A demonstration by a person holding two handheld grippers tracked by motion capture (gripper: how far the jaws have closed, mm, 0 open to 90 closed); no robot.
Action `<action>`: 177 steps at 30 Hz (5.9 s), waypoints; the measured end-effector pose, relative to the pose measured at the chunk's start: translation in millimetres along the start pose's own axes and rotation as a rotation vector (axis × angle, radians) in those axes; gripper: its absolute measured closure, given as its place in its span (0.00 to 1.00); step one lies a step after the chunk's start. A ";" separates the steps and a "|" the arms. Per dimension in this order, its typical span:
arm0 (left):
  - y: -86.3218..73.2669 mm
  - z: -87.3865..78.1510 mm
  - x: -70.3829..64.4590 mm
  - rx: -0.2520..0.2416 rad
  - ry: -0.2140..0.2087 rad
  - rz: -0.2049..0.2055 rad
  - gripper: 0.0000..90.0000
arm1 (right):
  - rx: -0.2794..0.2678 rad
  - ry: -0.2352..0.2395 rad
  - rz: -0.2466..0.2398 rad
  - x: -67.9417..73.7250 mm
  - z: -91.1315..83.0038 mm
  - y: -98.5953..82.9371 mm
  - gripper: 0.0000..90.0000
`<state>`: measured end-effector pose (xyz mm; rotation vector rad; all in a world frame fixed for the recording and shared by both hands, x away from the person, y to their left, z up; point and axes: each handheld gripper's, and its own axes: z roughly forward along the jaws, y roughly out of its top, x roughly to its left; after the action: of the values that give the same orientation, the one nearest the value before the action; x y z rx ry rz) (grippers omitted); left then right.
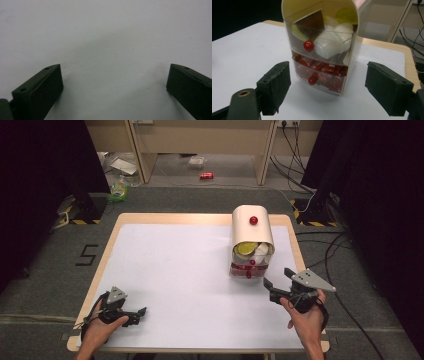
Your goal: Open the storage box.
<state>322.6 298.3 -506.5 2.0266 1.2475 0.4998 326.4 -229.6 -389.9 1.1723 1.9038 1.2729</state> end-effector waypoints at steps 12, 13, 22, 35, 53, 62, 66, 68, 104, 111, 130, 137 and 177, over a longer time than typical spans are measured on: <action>0.0 -0.1 -0.1 0.000 0.000 -0.001 0.00 | -0.022 0.026 -0.020 9.8 6.2 14.9 0.23; 0.0 0.0 -0.1 0.000 0.000 0.000 0.00 | -0.023 0.027 -0.022 9.9 6.7 15.6 0.23; 0.0 0.0 -0.1 0.000 0.000 0.000 0.00 | -0.030 0.037 -0.030 13.3 10.7 22.8 0.24; 0.0 0.0 0.0 0.000 0.000 -0.001 0.00 | -0.040 0.063 -0.049 21.2 24.7 34.8 0.24; 0.0 0.0 -0.1 0.000 0.000 0.000 0.00 | -0.042 0.065 -0.057 22.2 41.5 41.8 0.25; -0.1 0.0 0.0 -0.001 0.000 -0.001 0.00 | -0.037 0.060 -0.063 19.8 54.7 43.6 0.25; -0.1 0.0 0.0 -0.001 0.000 0.000 0.00 | -0.016 0.067 -0.063 19.4 62.0 43.6 0.25; -0.1 0.0 -0.1 -0.001 0.000 0.000 0.00 | -0.008 0.065 -0.065 19.4 64.0 42.5 0.25; -0.1 -0.1 -0.1 -0.001 0.000 0.000 0.00 | 0.032 0.074 -0.128 25.1 53.0 40.3 0.25; -0.2 -0.1 -0.2 -0.001 0.000 -0.001 0.00 | 0.040 0.089 -0.134 27.8 45.0 36.7 0.25; -0.2 -0.2 -0.1 -0.002 0.000 -0.002 0.00 | 0.050 0.098 -0.155 34.6 32.2 28.8 0.25; -0.2 -0.2 -0.1 -0.002 0.000 -0.001 0.00 | 0.054 0.104 -0.162 38.1 25.9 24.6 0.25; -0.2 -0.2 -0.2 -0.002 0.001 -0.001 0.00 | 0.078 0.109 -0.195 52.3 6.5 11.1 0.25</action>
<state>322.3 298.3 -506.5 2.0242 1.2479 0.5009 311.6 -178.5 -381.4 0.9443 2.1070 1.1875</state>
